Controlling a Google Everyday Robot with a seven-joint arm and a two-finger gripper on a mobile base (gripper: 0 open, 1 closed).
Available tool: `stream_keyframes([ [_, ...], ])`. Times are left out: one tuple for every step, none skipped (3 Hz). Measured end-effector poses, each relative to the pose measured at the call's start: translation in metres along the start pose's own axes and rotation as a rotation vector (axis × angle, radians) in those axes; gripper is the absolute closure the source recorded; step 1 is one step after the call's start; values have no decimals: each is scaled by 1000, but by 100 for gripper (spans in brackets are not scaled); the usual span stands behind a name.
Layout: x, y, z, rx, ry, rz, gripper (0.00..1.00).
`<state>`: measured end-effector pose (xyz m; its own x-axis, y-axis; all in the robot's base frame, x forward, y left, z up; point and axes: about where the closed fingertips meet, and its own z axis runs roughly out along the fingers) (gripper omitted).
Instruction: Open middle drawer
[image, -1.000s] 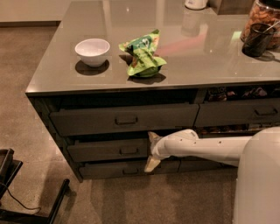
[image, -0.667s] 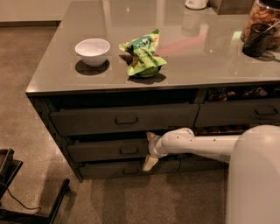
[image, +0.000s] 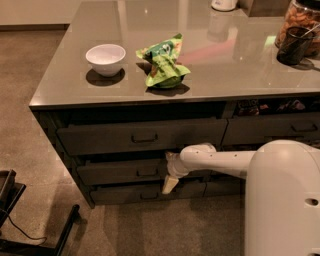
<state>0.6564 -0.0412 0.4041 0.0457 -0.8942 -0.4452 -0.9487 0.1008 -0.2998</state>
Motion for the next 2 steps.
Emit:
stream_keyframes([
  [-1, 1, 4, -26, 11, 2, 0],
  [0, 3, 8, -57, 30, 9, 0],
])
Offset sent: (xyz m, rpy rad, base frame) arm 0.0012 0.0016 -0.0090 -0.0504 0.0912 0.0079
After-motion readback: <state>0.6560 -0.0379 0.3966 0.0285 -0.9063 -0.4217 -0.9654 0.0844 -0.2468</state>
